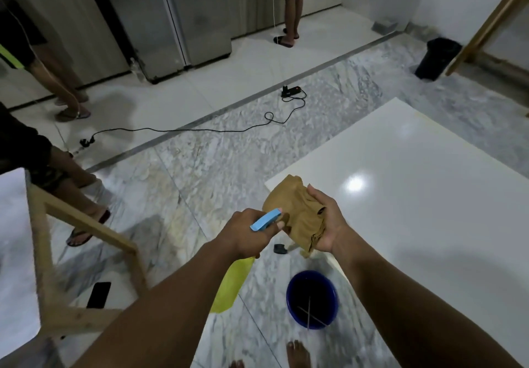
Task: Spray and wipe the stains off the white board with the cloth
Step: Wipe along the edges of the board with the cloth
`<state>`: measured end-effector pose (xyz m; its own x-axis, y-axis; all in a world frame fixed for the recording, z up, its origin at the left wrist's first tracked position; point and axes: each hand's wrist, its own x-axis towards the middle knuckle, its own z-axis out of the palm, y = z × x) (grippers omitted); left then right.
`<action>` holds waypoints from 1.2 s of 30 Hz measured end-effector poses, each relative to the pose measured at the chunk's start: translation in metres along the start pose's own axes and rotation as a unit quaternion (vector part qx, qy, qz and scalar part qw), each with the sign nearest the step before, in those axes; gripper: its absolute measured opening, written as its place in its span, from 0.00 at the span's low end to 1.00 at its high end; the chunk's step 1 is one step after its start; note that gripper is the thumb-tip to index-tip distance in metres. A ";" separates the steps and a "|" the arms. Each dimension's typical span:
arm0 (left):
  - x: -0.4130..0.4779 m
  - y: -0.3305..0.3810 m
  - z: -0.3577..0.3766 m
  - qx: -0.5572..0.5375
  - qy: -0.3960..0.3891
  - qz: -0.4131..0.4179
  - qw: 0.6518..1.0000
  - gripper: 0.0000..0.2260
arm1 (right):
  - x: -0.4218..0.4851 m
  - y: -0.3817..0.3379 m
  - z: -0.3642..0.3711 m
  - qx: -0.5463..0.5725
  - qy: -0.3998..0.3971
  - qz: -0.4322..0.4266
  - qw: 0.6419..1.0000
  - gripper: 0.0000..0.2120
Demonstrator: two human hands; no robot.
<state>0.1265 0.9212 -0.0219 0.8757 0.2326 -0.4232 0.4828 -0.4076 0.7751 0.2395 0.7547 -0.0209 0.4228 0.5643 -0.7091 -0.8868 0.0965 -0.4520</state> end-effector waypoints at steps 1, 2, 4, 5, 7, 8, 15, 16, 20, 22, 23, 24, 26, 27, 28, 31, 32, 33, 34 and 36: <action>0.001 0.002 0.007 -0.010 0.011 -0.001 1.000 0.17 | 0.004 -0.011 -0.008 -0.029 0.013 -0.004 0.999 0.24; 0.003 0.003 0.013 -0.009 0.028 -0.004 1.000 0.17 | 0.009 -0.023 -0.015 -0.057 0.025 -0.007 0.998 0.23; 0.006 0.000 0.027 -0.002 0.067 -0.017 0.998 0.22 | 0.023 -0.048 -0.024 -0.138 0.049 -0.013 0.989 0.21; 0.007 0.000 0.033 0.000 0.083 -0.024 0.996 0.25 | 0.032 -0.059 -0.026 -0.202 0.059 -0.026 0.977 0.20; 0.009 -0.004 0.043 -0.009 0.112 -0.033 0.993 0.28 | 0.056 -0.076 -0.022 -0.401 0.080 -0.096 0.908 0.20; 0.011 -0.007 0.046 -0.016 0.124 -0.039 0.991 0.28 | 0.071 -0.082 -0.018 -0.501 0.086 -0.151 0.848 0.18; 0.022 -0.018 0.047 0.005 0.175 -0.085 0.981 0.17 | 0.187 -0.056 -0.044 -0.830 0.001 -0.309 0.465 0.26; 0.023 -0.019 0.046 0.009 0.181 -0.090 0.979 0.17 | 0.194 -0.052 -0.046 -0.837 0.016 -0.315 0.447 0.30; 0.031 -0.025 0.049 0.022 0.200 -0.110 0.973 0.17 | 0.202 -0.038 -0.055 -0.861 0.002 -0.363 0.356 0.32; 0.034 -0.024 0.057 0.030 0.192 -0.109 0.975 0.15 | 0.202 -0.031 -0.063 -0.871 0.013 -0.371 0.322 0.31; 0.034 -0.023 0.062 0.031 0.187 -0.109 0.976 0.14 | 0.202 -0.029 -0.065 -0.870 0.018 -0.374 0.320 0.30; 0.035 -0.022 0.065 0.032 0.184 -0.108 0.976 0.14 | 0.202 -0.028 -0.065 -0.870 0.019 -0.375 0.318 0.29; 0.034 -0.019 0.073 0.031 0.178 -0.108 0.978 0.16 | 0.198 -0.028 -0.068 -0.869 0.020 -0.376 0.320 0.28; 0.033 -0.017 0.077 0.030 0.177 -0.107 0.978 0.17 | 0.195 -0.026 -0.072 -0.868 0.020 -0.378 0.321 0.28; 0.032 -0.015 0.081 0.029 0.176 -0.106 0.978 0.18 | 0.191 -0.025 -0.077 -0.866 0.020 -0.380 0.323 0.28; 0.025 -0.010 0.090 0.029 0.172 -0.098 0.980 0.17 | 0.173 -0.015 -0.094 -0.868 0.008 -0.381 0.318 0.28; 0.023 -0.009 0.092 0.030 0.170 -0.095 0.980 0.17 | 0.167 -0.011 -0.100 -0.870 0.006 -0.379 0.314 0.28; 0.018 -0.007 0.096 0.032 0.169 -0.093 0.981 0.17 | 0.158 -0.007 -0.108 -0.872 0.008 -0.377 0.311 0.28; 0.014 -0.006 0.101 0.035 0.167 -0.090 0.981 0.17 | 0.150 -0.003 -0.116 -0.874 0.012 -0.376 0.307 0.28; 0.002 -0.004 0.111 0.042 0.163 -0.083 0.982 0.16 | 0.132 0.007 -0.132 -0.876 0.018 -0.373 0.304 0.28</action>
<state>0.1271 0.8251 -0.0777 0.7420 0.5671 -0.3575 0.6300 -0.4077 0.6609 0.3133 0.7212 -0.1893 0.4143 0.9089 -0.0466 0.9067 -0.4167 -0.0657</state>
